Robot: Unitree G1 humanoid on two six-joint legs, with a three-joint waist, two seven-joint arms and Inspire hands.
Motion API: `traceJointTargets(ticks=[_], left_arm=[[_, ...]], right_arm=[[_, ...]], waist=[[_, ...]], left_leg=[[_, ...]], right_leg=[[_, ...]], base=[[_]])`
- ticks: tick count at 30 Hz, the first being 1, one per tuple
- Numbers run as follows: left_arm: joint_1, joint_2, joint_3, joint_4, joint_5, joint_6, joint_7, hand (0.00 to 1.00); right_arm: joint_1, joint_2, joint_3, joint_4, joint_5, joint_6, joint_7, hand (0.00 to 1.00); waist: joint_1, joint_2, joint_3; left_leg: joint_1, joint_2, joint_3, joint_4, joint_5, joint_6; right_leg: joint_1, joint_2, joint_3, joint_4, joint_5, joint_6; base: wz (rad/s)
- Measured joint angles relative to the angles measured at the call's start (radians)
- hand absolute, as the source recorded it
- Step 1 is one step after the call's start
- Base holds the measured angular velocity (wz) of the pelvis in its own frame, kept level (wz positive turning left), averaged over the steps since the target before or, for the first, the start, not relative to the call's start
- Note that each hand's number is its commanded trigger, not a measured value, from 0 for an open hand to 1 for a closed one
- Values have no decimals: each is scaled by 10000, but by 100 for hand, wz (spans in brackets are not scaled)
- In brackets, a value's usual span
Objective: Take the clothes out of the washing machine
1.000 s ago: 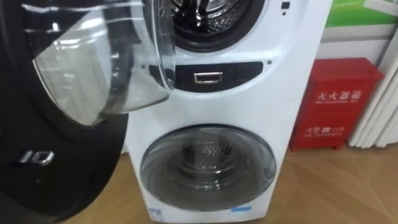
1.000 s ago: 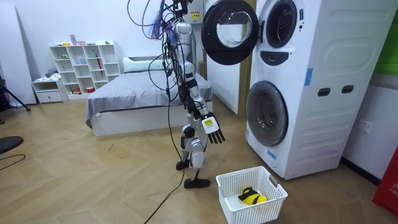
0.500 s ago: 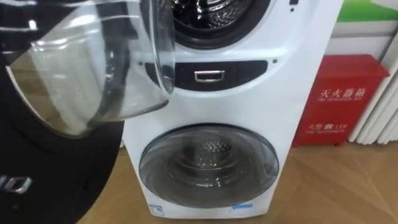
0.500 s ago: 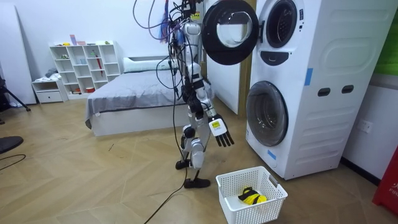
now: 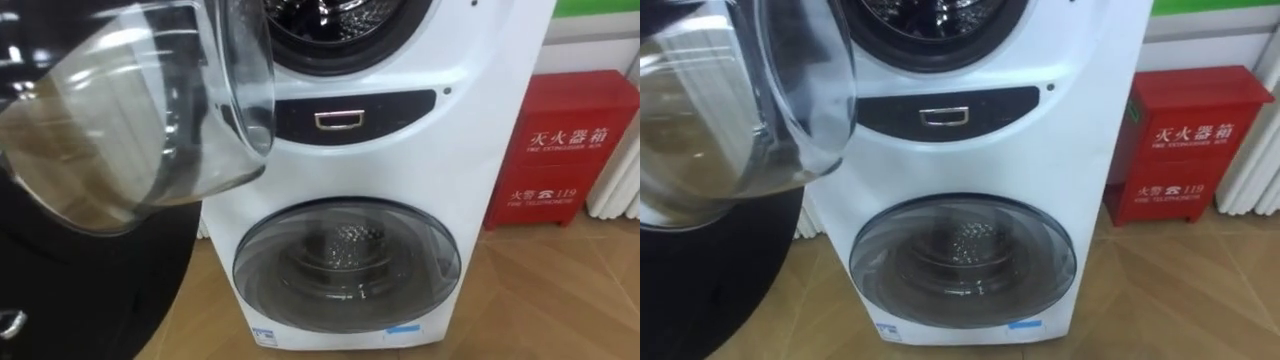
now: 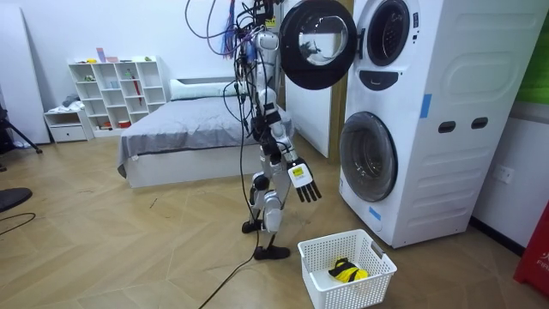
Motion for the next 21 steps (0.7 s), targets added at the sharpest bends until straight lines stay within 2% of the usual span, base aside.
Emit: traceJointTargets(ticks=[2,4,5,7,8,10,12,14,15,16,17,19,20,21], left_arm=[[0,-304,-412,-999,137,2,-113,0],[24,-1015,-872,-1555,523,-52,-250,0],[58,-1227,-998,-1617,620,-44,-255,0],[471,-1937,-1730,-2094,967,-46,-389,0],[650,-2122,-1927,-2218,1169,-33,-462,0],[1251,-2935,-2833,-2699,1556,148,-642,0],[1314,-3255,-3457,-2779,1518,261,-851,0],[1313,-3289,-3939,-2779,1489,304,-1130,0],[1312,-3328,-4262,-2775,1500,309,-1389,0],[1313,-3572,-4321,-2727,1589,290,-1376,0],[1313,-3634,-4365,-2681,1587,276,-1395,0],[1332,-3616,-4859,-1952,1586,-198,-1613,0],[1340,-3611,-4996,-1769,1577,-224,-1719,0],[1410,-3600,-5337,-1467,1614,-206,-1848,0]], right_arm=[[-1,66,123,-8,27,106,122,0],[-60,120,578,2,215,270,212,0],[-59,141,749,11,253,293,229,0],[-143,283,1163,12,444,366,318,0],[-192,319,1170,14,443,382,341,0],[-325,458,1501,111,470,388,342,0],[-479,547,1812,260,517,399,370,0],[-663,553,2078,352,689,398,404,0],[-753,565,2120,359,725,399,454,0],[-792,581,2140,363,706,398,491,0],[-800,581,2195,368,704,398,490,0],[-843,571,2419,493,1011,400,479,0],[-833,572,2459,494,1108,406,482,0],[-870,575,2579,490,1174,419,479,0]], waist=[[-210,-59,41],[-402,-100,69],[-411,-124,74],[-506,-363,166],[-552,-428,172],[-841,-730,113],[-879,-939,69],[-965,-998,30],[-1059,-978,42],[-1125,-912,62],[-1150,-869,68],[-1153,-735,87],[-1150,-695,86],[-1148,-706,120]], left_leg=[[30,-12,-45,-4,1,2],[29,-33,-47,-2,14,23],[21,-37,-49,-2,17,28],[-20,-76,-56,5,54,61],[-44,-98,-61,7,72,72],[-279,-163,-246,134,93,106],[-377,-170,-275,198,94,109],[-392,-169,-274,199,95,110],[-370,-172,-292,198,95,111],[-336,-174,-297,197,95,111],[-331,-171,-300,199,95,111],[-311,-155,-303,171,95,111],[-305,-150,-303,169,96,111],[-298,-145,-300,160,97,112]], right_leg=[[29,-5,-1,3,-1,1],[25,-24,6,26,-9,14],[26,-31,-5,27,-11,17],[22,-78,-54,9,-23,34],[18,-100,-69,-10,-33,40],[-18,-174,-243,-151,-23,71],[-100,-190,-291,-143,-14,85],[-73,-190,-290,-150,25,89],[-1,-193,-299,-164,38,99],[42,-197,-317,-159,41,104],[54,-198,-334,-157,42,104],[110,-200,-429,-165,42,104],[124,-197,-446,-165,42,103],[120,-193,-452,-163,42,103]], base=[[2],[0],[6],[9],[10],[27],[15],[0],[4],[6],[7],[9],[8],[0]])
